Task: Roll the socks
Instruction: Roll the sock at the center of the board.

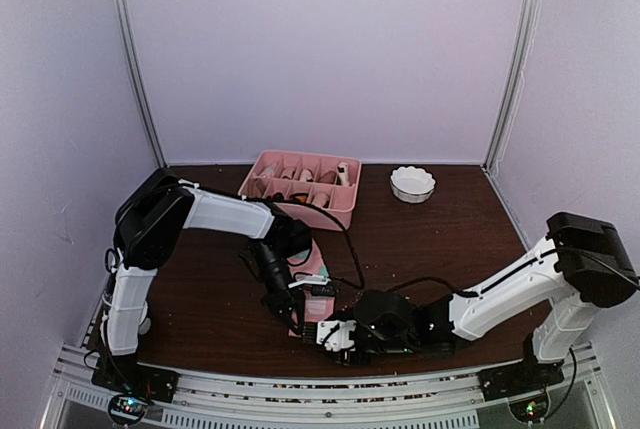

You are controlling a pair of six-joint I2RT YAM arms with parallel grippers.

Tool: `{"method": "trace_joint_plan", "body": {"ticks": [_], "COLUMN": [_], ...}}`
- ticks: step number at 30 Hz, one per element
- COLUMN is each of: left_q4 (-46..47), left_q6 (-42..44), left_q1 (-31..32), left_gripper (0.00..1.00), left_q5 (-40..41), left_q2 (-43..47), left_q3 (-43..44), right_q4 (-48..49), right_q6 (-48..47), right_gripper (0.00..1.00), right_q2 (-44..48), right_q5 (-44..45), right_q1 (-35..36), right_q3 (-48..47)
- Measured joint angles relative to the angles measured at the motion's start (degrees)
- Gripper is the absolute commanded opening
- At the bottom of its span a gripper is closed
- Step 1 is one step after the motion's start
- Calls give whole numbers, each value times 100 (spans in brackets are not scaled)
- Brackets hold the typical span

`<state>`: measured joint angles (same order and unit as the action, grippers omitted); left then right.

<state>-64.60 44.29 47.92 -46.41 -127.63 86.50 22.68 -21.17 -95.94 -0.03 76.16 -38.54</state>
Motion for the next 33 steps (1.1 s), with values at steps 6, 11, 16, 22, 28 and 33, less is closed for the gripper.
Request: {"method": "trace_joint_plan", "body": {"ticks": [6, 11, 16, 22, 28, 33], "left_q4": [-4, -22, -68, -149, -160, 511], "left_q6": [11, 44, 105, 162, 247, 201], "left_q1": [0, 0, 0, 0, -26, -166], "left_gripper": [0, 0, 0, 10, 38, 48], "left_q5": [0, 0, 2, 9, 9, 138], "left_q2": [-2, -9, -17, -31, 59, 822], "left_q3": [7, 17, 35, 59, -28, -826], "right_q4": [-52, 101, 269, 271, -157, -616], "right_q6": [-275, -435, -494, -501, -118, 330], "right_gripper": [44, 42, 35, 24, 7, 0], "right_q2": [-505, -645, -750, -833, -918, -1075], "right_q5": [133, 398, 551, 415, -393, -1351], "right_q1": [11, 9, 4, -103, -457, -798], "right_q3": [-101, -170, -184, -247, -568, -1003]}}
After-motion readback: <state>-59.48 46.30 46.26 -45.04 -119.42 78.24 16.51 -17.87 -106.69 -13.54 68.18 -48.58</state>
